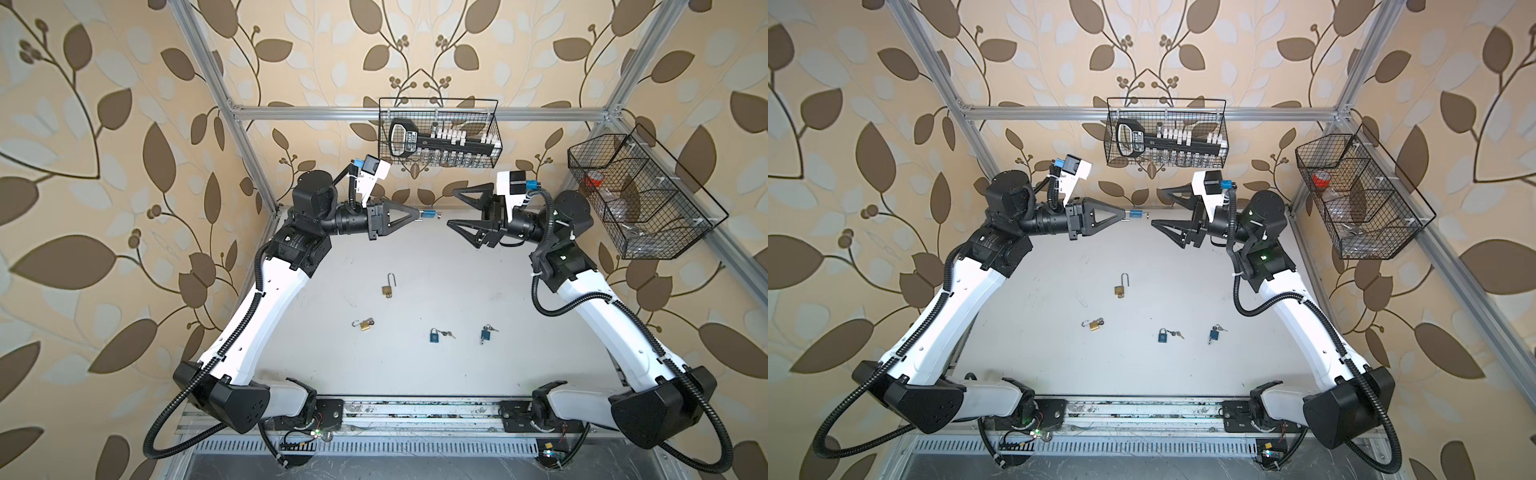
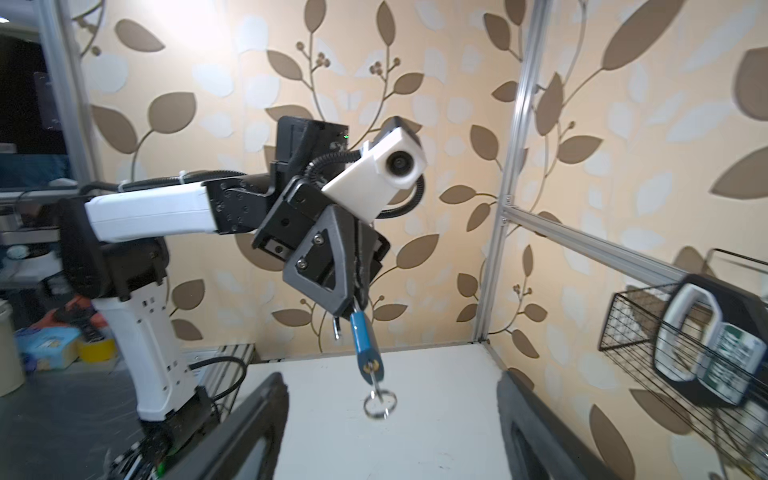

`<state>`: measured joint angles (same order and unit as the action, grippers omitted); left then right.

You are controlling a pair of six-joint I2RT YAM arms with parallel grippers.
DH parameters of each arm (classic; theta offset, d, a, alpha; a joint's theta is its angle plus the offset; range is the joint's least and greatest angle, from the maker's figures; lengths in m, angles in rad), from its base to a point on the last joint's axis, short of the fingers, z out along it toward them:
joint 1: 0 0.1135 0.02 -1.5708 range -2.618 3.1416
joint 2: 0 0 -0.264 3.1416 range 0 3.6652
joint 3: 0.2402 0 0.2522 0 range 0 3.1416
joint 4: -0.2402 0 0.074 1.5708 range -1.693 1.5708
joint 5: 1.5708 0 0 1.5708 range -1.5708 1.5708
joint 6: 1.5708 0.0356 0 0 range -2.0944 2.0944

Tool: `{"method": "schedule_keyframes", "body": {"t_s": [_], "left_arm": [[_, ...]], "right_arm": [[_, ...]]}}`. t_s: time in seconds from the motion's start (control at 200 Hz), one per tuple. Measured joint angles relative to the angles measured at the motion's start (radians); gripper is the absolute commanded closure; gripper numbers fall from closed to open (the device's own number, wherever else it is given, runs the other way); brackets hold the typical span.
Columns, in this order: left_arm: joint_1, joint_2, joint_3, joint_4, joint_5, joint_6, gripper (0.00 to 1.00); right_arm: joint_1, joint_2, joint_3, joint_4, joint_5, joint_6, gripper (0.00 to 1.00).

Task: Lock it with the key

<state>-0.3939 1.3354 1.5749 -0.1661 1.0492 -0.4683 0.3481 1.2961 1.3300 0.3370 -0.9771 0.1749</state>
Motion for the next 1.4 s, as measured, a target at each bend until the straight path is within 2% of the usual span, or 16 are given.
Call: {"method": "schedule_keyframes", "body": {"t_s": [0.135, 0.29, 0.38, 0.445, 0.49, 0.835, 1.17, 1.325, 1.4], "left_arm": [[-0.020, -0.002, 0.000, 0.015, 0.044, 0.005, 1.00], [-0.026, -0.003, 0.000, 0.022, 0.070, 0.008, 1.00], [-0.026, -0.006, 0.000, 0.022, 0.073, 0.013, 1.00], [-0.026, -0.008, 0.000, 0.022, 0.074, 0.017, 1.00], [-0.026, -0.010, 0.000, 0.022, 0.075, 0.018, 1.00], [-0.033, -0.013, 0.000, 0.021, 0.076, 0.020, 1.00], [-0.033, -0.013, 0.000, 0.021, 0.074, 0.021, 1.00], [-0.035, -0.016, 0.000, 0.021, 0.071, 0.021, 1.00], [-0.038, -0.019, 0.000, 0.019, 0.068, 0.024, 1.00]], "right_arm": [[0.048, 0.002, 0.034, -0.058, -0.030, -0.055, 0.48], [0.048, 0.007, 0.051, -0.095, -0.053, -0.087, 0.59], [0.048, 0.007, 0.051, -0.117, -0.060, -0.091, 0.59], [0.048, 0.007, 0.051, -0.121, -0.067, -0.094, 0.52], [0.048, 0.007, 0.051, -0.127, -0.070, -0.097, 0.51], [0.056, 0.024, 0.054, -0.135, -0.078, -0.097, 0.59], [0.069, 0.025, 0.054, -0.098, -0.107, -0.064, 0.89], [0.069, 0.025, 0.054, -0.093, -0.112, -0.063, 1.00], [0.069, 0.025, 0.054, -0.091, -0.116, -0.063, 1.00]]}}
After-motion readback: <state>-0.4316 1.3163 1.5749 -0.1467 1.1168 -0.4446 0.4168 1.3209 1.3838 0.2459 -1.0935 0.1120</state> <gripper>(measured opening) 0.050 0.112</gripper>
